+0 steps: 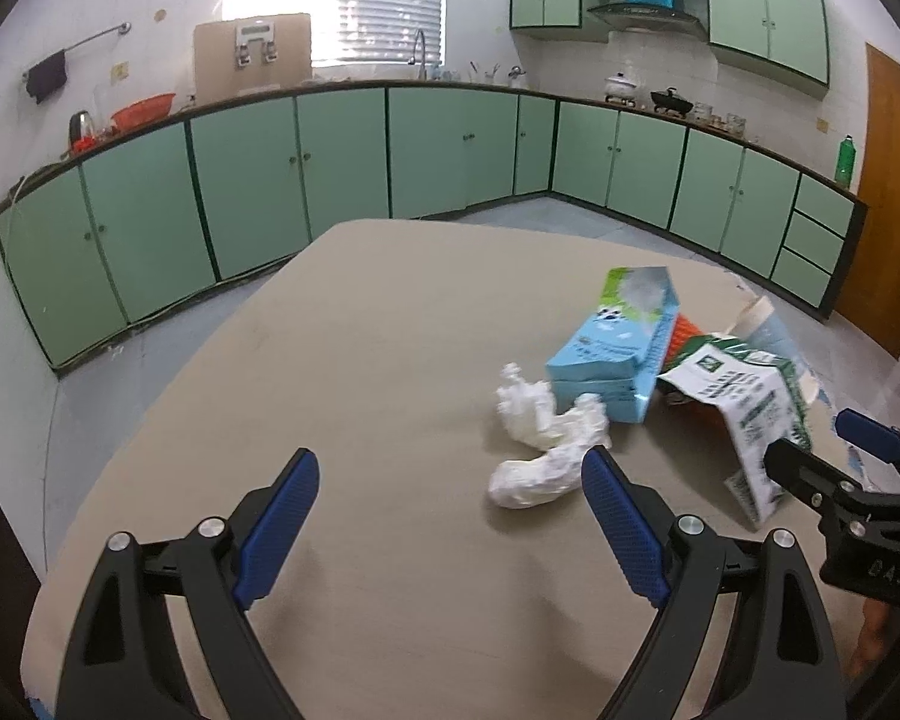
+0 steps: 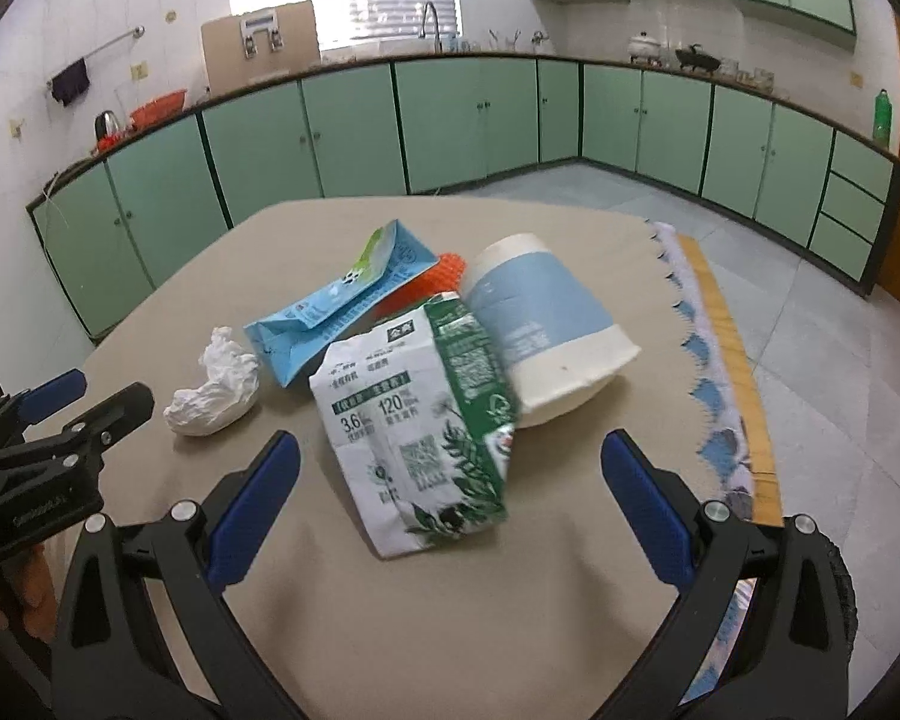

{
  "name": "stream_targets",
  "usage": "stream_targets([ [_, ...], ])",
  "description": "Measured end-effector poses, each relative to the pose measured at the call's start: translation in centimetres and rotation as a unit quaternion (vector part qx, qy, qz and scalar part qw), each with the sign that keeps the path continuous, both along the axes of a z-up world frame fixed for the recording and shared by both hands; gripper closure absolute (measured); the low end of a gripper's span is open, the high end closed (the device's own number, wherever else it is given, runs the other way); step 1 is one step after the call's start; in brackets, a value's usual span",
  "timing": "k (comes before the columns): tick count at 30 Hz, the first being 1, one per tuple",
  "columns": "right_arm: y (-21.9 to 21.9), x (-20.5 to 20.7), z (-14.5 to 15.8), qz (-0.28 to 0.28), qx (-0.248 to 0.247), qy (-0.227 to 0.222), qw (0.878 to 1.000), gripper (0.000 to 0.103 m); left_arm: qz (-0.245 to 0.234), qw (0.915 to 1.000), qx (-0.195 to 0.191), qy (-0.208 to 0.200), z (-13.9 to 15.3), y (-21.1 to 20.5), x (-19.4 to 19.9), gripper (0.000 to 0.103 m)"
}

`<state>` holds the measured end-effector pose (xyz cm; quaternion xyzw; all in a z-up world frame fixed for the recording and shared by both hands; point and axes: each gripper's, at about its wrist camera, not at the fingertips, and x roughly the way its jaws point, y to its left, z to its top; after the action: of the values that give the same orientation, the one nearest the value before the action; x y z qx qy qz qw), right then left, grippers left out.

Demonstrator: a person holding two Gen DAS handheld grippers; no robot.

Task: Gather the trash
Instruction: 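Move both tools back to the table toward the white tissue and green carton, then grasp the white-green milk carton with the right tool while the left tool grasps the white tissue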

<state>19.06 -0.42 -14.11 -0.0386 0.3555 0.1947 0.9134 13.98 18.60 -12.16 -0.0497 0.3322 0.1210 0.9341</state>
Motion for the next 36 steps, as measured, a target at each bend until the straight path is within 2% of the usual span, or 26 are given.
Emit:
stream_targets([
  [7, 1.7, 0.8, -0.7, 0.001, -0.031, 0.024, 0.999, 0.005, 0.002, 0.9999, -0.013, 0.007, -0.8, 0.9, 0.4, 0.015],
  [12, 2.2, 1.1, -0.7, 0.008, -0.032, 0.032, 0.999, 0.007, -0.004, 0.9998, -0.017, 0.012, -1.1, 0.9, 0.8, 0.015],
  [15, 2.6, 1.3, -0.6, 0.02, -0.032, 0.041, 0.998, 0.032, -0.007, 0.9997, -0.019, 0.012, -1.1, 0.8, 1.0, 0.015],
  [16, 2.7, 1.4, -0.7, 0.024, -0.03, 0.046, 0.998, 0.037, -0.009, 0.9997, -0.02, 0.013, -1.1, 0.8, 1.0, 0.015],
  [23, 2.7, 0.9, -0.1, 0.034, -0.01, 0.044, 0.998, 0.04, -0.025, 0.9992, -0.026, 0.017, -1.2, 0.1, 1.8, 0.015],
  [28, 2.2, 0.3, 0.2, 0.041, -0.002, 0.046, 0.998, 0.041, -0.041, 0.9987, -0.016, 0.028, -1.3, -1.1, 3.0, 0.016],
  [30, 1.9, 0.3, 0.2, 0.041, 0.0, 0.048, 0.998, 0.041, -0.049, 0.9978, -0.02, 0.041, -1.6, -1.4, 3.7, 0.022],
  [32, 1.6, 0.3, 0.2, 0.039, 0.003, 0.049, 0.998, 0.041, -0.056, 0.9966, -0.026, 0.055, -2.0, -1.6, 4.3, 0.044],
  [33, 1.5, 0.4, 0.3, 0.039, 0.004, 0.049, 0.998, 0.041, -0.06, 0.996, -0.031, 0.059, -2.1, -1.6, 4.4, 0.049],
  [34, 1.4, 0.5, 0.4, 0.039, 0.005, 0.049, 0.998, 0.041, -0.065, 0.9952, -0.04, 0.061, -2.3, -1.6, 4.4, 0.06],
  [36, 1.2, 0.4, 0.2, 0.039, 0.007, 0.048, 0.998, 0.041, -0.065, 0.9955, -0.036, 0.058, -2.2, -1.8, 4.3, 0.066],
])
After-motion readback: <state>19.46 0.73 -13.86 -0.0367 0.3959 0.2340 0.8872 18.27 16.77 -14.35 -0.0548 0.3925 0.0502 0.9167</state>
